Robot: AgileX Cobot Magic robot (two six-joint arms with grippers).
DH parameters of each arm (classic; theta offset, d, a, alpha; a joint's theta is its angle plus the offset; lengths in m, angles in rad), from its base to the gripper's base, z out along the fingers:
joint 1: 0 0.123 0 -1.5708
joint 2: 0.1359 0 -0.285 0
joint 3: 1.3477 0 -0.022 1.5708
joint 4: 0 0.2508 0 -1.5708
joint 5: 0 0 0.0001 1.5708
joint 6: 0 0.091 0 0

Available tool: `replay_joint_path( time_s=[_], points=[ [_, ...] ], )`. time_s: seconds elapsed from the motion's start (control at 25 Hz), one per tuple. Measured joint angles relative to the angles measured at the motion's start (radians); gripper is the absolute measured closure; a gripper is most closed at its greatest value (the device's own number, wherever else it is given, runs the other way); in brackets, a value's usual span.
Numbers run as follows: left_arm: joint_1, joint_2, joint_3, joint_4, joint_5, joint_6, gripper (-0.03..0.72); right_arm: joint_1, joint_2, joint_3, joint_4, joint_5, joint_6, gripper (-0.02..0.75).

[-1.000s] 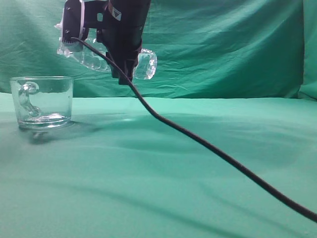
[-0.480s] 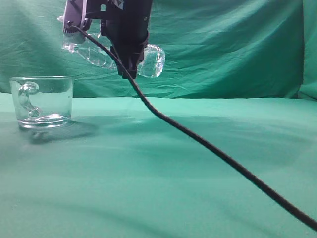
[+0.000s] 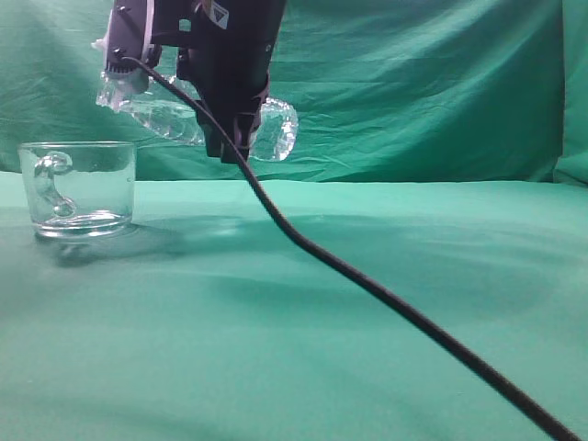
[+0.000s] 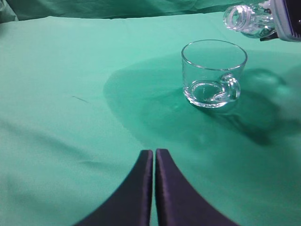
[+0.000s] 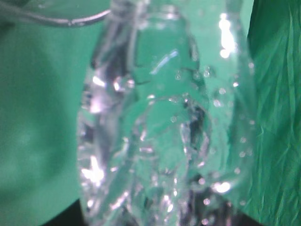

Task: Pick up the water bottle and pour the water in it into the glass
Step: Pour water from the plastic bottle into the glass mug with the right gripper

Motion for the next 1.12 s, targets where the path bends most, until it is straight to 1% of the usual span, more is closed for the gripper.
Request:
replay_joint_path(
  time_s=[0.08,0.32,0.64,0.92,1.12],
  points=[
    [0.000,0.000,0.000,0.000,0.000,0.000,0.688,0.004,0.000,0.000,-0.016,-0.002,0.000,0.489],
    [0.000,0.000,0.000,0.000,0.000,0.000,0.688,0.010,0.000,0.000,-0.116,-0.004,0.002,0.489],
    [0.000,0.000,0.000,0.000,0.000,0.000,0.688,0.011,0.000,0.000,-0.136,-0.006,0.002,0.489],
    [0.000,0.000,0.000,0.000,0.000,0.000,0.688,0.011,0.000,0.001,-0.199,0.018,0.002,0.489],
    [0.000,0.000,0.000,0.000,0.000,0.000,0.688,0.011,0.000,0.001,-0.221,0.028,0.006,0.489]
  ],
)
